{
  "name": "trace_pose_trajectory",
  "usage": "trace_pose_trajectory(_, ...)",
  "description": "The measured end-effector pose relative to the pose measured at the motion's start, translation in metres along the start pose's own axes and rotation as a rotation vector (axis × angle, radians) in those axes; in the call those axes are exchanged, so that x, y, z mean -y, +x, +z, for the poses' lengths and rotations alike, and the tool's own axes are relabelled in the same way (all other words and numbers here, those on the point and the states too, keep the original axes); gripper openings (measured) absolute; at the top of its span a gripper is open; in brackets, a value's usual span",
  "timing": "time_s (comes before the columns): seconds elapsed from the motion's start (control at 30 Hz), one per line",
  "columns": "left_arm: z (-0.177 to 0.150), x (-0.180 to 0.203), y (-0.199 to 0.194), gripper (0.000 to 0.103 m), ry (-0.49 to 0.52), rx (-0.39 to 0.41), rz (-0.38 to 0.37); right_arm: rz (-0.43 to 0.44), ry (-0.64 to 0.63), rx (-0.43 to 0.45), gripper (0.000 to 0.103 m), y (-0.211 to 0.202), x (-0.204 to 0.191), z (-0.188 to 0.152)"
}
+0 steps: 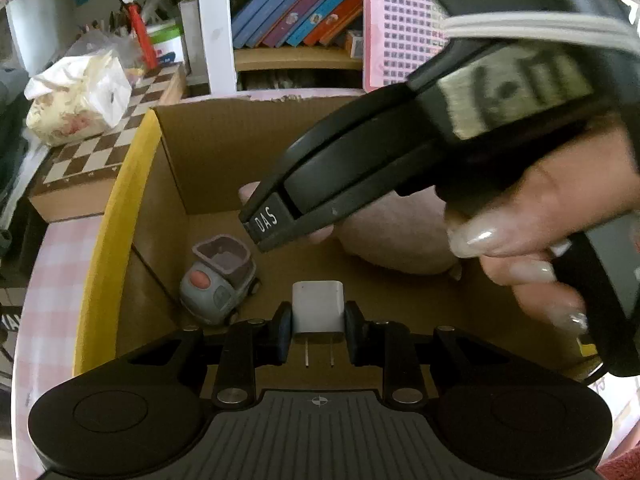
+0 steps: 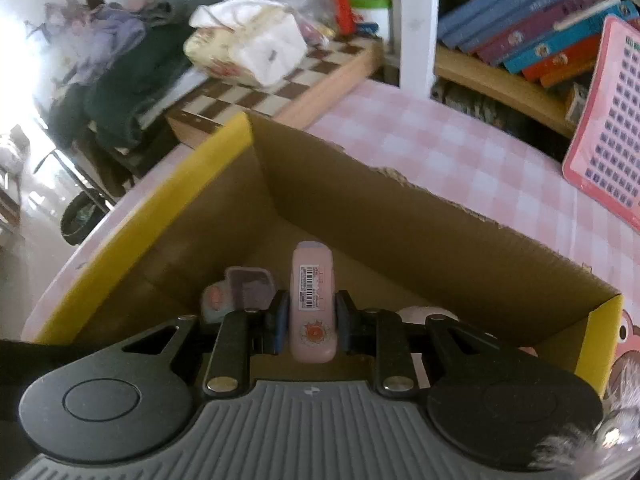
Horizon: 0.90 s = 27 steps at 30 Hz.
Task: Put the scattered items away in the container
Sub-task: 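Lower both tools into the box and open them, releasing tube and plug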
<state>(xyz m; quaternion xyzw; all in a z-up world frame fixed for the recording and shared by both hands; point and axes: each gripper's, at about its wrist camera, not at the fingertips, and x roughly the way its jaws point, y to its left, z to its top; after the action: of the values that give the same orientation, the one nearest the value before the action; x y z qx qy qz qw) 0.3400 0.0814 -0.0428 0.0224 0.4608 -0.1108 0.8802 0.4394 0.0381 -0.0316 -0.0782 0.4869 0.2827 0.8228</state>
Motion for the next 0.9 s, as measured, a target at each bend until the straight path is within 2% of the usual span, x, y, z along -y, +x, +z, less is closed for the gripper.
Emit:
trace_pose_trajectory(0.2, 0.001, 0.003, 0.001, 0.026, 0.0, 0.001, -0.004, 0.009, 0.025, 0.007, 0.024, 0.004, 0.004, -0.001)
trace_pose_trajectory(0.27, 0.002, 0.005, -0.001, 0.028, 0.011, 0.018, -0.001, 0.023, 0.031, 0.029, 0.035, -0.001, 0.004, -0.001)
trace_pose_trajectory(0.37, 0.005, 0.007, -0.007, 0.03, 0.011, 0.042, 0.0, 0.034, 0.041, 0.062, 0.036, -0.014, 0.003, -0.001)
trace_pose_trajectory(0.47, 0.004, 0.009, -0.02, 0.038, 0.019, 0.089, 0.009, 0.04, 0.043, 0.104, 0.037, -0.033, 0.0, -0.004)
trace_pose_trajectory(0.63, -0.004, 0.006, -0.05, 0.042, 0.01, 0.179, 0.004, 0.044, 0.049, 0.21, 0.04, -0.075, -0.012, -0.017)
trace_pose_trajectory(0.73, -0.01, 0.001, -0.072, 0.046, 0.005, 0.24, -0.003, 0.024, 0.051, 0.277, 0.043, -0.101, -0.019, -0.028)
trace_pose_trajectory(0.8, -0.016, 0.001, -0.088, 0.054, 0.002, 0.283, -0.006, 0.0, 0.045, 0.323, 0.044, -0.12, -0.025, -0.038)
trace_pose_trajectory(0.9, -0.027, -0.001, -0.106, 0.055, -0.006, 0.316, 0.002, -0.027, 0.054, 0.366, 0.044, -0.14, -0.03, -0.054)
